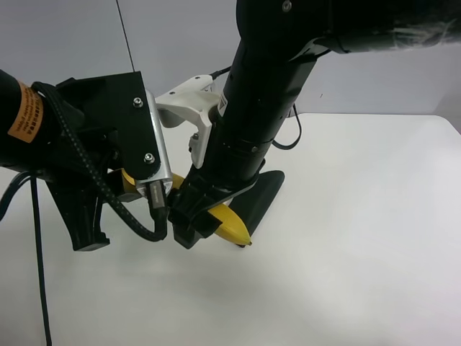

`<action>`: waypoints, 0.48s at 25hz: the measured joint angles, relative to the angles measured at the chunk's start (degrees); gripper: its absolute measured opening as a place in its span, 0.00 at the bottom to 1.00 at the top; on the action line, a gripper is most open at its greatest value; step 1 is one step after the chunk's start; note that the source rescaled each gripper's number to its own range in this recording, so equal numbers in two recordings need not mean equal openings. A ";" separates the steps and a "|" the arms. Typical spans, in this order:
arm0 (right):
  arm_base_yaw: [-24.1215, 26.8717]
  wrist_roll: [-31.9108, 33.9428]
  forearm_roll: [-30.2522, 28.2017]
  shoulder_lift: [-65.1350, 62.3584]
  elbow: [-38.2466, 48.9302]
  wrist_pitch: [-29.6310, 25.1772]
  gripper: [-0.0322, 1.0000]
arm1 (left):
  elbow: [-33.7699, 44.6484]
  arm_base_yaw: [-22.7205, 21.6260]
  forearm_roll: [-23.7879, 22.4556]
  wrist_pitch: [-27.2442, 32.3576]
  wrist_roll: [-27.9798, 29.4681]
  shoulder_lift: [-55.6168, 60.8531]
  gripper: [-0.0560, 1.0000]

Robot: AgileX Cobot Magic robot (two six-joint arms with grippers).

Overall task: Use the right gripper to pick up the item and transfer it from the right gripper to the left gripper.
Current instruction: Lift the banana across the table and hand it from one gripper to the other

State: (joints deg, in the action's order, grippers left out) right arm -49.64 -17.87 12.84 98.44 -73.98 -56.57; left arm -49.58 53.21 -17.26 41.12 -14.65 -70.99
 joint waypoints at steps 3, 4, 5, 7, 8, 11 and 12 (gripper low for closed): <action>0.00 0.00 0.00 0.00 0.00 0.05 0.98 | 0.00 0.06 0.00 -0.05 0.00 0.00 0.08; 0.00 0.00 0.00 0.00 0.00 -0.02 0.98 | 0.00 0.06 0.00 -0.05 0.00 0.00 0.08; 0.00 0.00 0.00 -0.06 0.00 -0.15 0.99 | 0.00 0.06 0.00 -0.05 0.00 0.00 0.08; 0.00 0.00 -0.26 -0.43 0.00 -1.04 0.99 | 0.00 0.06 0.00 -0.05 0.00 0.00 0.08; 0.00 0.00 -0.61 -0.88 0.00 -1.79 1.00 | 0.00 0.06 0.00 -0.05 0.00 0.00 0.08; 0.00 0.50 -2.01 -2.75 0.00 -5.55 1.00 | 0.00 0.06 0.00 -0.05 0.00 0.00 0.08; 0.00 0.83 -2.14 -3.55 0.00 -6.84 1.00 | 0.00 0.06 0.00 -0.05 0.00 0.00 0.08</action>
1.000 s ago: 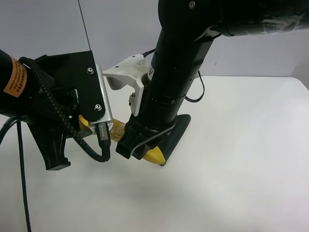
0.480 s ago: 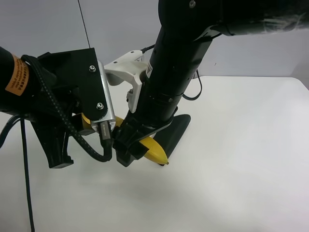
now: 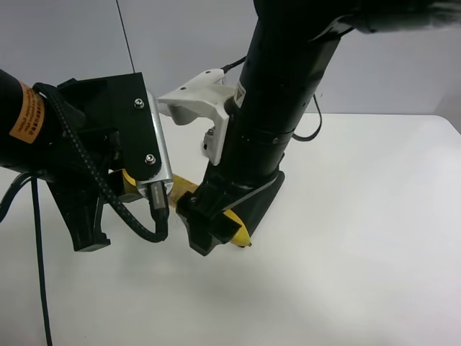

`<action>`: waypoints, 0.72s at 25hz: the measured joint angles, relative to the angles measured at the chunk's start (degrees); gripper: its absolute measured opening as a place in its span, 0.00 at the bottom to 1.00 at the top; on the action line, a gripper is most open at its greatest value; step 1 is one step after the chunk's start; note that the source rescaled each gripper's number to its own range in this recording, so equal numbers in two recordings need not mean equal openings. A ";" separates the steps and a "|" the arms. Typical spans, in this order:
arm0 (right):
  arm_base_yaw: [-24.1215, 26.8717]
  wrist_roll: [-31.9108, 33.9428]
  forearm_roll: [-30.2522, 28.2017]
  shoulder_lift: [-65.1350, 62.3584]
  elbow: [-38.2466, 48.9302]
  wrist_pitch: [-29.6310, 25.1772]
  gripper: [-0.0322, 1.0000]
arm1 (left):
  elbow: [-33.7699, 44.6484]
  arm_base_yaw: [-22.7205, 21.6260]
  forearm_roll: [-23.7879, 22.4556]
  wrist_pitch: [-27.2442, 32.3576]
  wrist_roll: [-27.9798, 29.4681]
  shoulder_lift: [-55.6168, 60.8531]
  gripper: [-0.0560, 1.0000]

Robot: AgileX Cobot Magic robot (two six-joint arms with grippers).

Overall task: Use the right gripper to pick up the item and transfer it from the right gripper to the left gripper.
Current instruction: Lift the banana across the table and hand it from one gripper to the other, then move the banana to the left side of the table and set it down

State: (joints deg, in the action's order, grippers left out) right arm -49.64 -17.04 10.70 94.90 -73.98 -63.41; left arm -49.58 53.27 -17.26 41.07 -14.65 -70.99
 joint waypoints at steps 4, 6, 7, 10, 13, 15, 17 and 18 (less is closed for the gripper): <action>0.00 1.05 -0.17 -2.45 0.00 -5.52 1.00 | 0.00 0.00 0.00 -0.24 0.00 0.00 0.08; 0.00 1.83 -0.63 -3.49 0.00 -5.98 1.00 | 0.00 0.00 0.00 -0.32 0.00 0.00 0.08; 0.00 2.62 -1.02 -4.07 0.00 -5.98 1.00 | 0.00 0.00 0.00 -0.32 0.00 0.00 0.08; 0.00 5.26 -2.17 -6.19 0.00 -6.11 1.00 | 0.00 0.00 0.00 -0.32 0.00 0.00 0.08; 0.00 7.44 -2.63 -8.96 0.00 -6.16 1.00 | 0.00 0.00 0.00 -0.32 0.00 0.00 0.08; 0.00 8.79 -2.63 -10.97 0.00 -6.22 1.00 | 0.00 0.00 0.00 -0.32 0.00 0.00 0.08; 0.00 10.03 -2.63 -13.42 0.06 -6.22 1.00 | 0.00 0.00 0.00 -0.32 0.00 0.00 0.08; 0.00 10.25 -2.63 -15.05 0.74 -6.01 1.00 | 0.00 0.00 0.00 -0.32 0.00 0.00 0.08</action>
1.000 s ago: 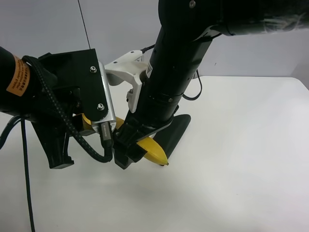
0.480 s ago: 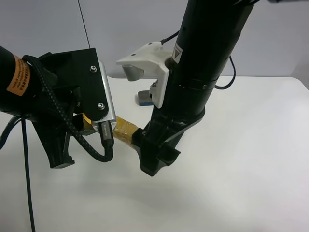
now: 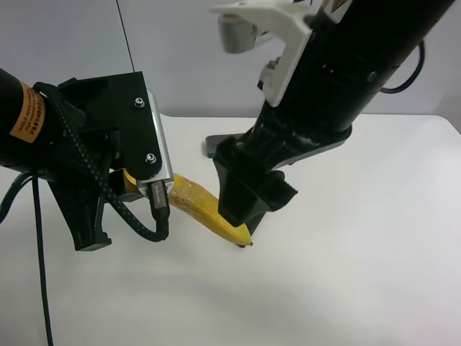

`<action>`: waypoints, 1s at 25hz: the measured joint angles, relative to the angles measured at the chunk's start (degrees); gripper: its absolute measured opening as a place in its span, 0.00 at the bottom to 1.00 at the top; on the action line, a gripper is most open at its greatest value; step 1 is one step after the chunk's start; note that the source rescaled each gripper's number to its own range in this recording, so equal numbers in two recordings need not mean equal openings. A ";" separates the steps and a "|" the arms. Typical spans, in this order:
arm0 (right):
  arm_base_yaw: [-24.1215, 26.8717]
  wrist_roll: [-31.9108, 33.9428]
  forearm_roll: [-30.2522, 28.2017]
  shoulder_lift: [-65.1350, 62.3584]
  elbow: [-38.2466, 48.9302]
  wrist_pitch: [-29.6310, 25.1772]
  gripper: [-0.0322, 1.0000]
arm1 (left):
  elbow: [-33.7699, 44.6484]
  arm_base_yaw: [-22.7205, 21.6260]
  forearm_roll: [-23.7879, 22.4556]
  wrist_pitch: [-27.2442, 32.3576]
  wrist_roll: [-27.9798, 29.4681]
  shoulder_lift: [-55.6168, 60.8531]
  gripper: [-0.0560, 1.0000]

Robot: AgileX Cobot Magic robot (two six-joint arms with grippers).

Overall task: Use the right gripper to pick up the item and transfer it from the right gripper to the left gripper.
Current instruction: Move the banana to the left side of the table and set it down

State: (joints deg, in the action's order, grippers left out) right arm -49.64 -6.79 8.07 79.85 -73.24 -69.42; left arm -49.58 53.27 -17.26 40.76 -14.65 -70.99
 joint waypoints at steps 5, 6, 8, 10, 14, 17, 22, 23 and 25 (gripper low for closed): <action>0.00 0.42 -0.61 -9.17 9.55 -0.21 1.00 | 0.00 0.00 0.00 0.00 0.00 0.00 0.08; 0.00 0.42 -0.90 -11.25 12.10 -0.21 1.00 | 0.00 0.00 0.00 0.00 0.00 0.00 0.08; 0.00 0.55 -1.07 -15.13 16.50 -0.39 1.00 | 0.00 0.00 0.00 0.00 0.00 0.00 0.08; 0.00 1.04 -1.21 -19.66 20.69 -0.62 1.00 | 0.00 0.00 0.00 0.00 0.07 0.00 0.08; 0.00 1.72 -1.25 -28.90 27.06 -0.74 1.00 | 0.00 0.00 0.00 -0.07 0.19 0.00 0.08; 0.00 1.92 -1.51 -36.39 31.13 -0.76 1.00 | 0.00 0.00 0.02 -0.07 0.19 0.00 0.08; 0.00 1.97 -2.56 -50.63 37.02 -0.81 1.00 | 0.00 0.00 0.47 -0.07 0.19 0.00 0.08; 0.00 1.97 -2.80 -53.02 37.89 -0.01 1.00 | 0.00 0.00 0.51 -0.07 0.19 0.00 0.08; 0.00 2.03 -3.53 -58.18 39.62 1.57 1.00 | 0.00 0.00 0.59 -0.07 0.19 0.00 0.08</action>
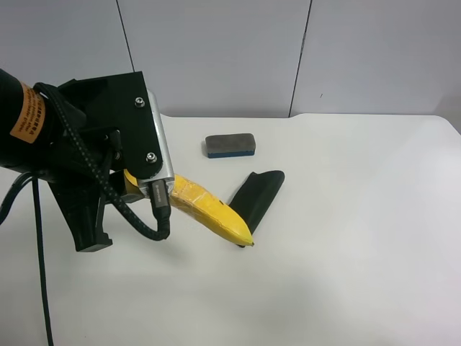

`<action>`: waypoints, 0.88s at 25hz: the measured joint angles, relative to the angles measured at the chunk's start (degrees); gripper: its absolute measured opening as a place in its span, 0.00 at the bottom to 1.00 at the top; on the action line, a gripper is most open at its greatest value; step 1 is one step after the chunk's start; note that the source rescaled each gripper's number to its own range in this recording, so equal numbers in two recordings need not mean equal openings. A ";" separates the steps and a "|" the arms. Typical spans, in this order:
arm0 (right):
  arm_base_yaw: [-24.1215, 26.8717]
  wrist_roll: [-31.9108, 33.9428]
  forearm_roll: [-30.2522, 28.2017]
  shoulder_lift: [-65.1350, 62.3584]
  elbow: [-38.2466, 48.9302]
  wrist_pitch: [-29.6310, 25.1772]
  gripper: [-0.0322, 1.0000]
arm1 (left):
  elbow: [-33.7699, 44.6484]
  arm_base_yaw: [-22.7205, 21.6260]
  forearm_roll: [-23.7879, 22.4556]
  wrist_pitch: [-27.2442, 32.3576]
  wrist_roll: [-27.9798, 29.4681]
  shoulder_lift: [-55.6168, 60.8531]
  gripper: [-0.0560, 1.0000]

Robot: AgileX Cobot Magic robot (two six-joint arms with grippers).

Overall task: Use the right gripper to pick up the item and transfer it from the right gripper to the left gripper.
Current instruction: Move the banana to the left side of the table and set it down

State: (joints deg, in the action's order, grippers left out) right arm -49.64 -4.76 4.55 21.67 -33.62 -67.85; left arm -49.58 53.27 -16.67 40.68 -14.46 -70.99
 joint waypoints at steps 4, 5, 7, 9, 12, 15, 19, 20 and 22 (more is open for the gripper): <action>0.00 0.10 -1.78 -6.86 2.62 2.50 1.00 | 0.00 0.00 0.00 0.00 0.00 0.00 0.08; 0.00 0.37 -1.87 -7.68 3.00 3.33 1.00 | 0.00 0.00 0.06 0.00 0.00 0.00 0.08; 0.00 0.56 -1.87 -8.70 3.99 5.09 1.00 | 0.00 0.00 0.06 0.00 0.00 0.00 0.08; 0.00 0.94 -2.01 -8.76 4.53 5.90 1.00 | 0.00 0.00 0.10 0.00 0.00 0.00 0.08; 0.00 0.94 -2.29 -8.76 4.59 6.14 1.00 | 0.00 0.00 0.10 0.00 0.00 0.00 0.08; 0.00 0.99 -2.29 -8.76 4.59 6.26 1.00 | 0.00 0.00 0.10 0.00 0.00 0.00 0.08; 0.00 0.99 -2.29 -8.76 4.59 6.26 1.00 | 0.00 0.00 0.05 0.00 0.00 0.00 0.08; 0.00 0.99 -2.29 -8.76 4.59 6.26 1.00 | 0.00 0.00 0.05 0.00 0.00 0.00 0.08; 0.00 1.19 -2.29 -8.76 4.59 6.26 1.00 | 0.00 0.00 0.05 0.00 0.00 0.00 0.08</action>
State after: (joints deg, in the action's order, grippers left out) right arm -49.64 -3.58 2.26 12.90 -29.03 -61.59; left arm -49.58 53.27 -16.62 40.68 -14.46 -70.99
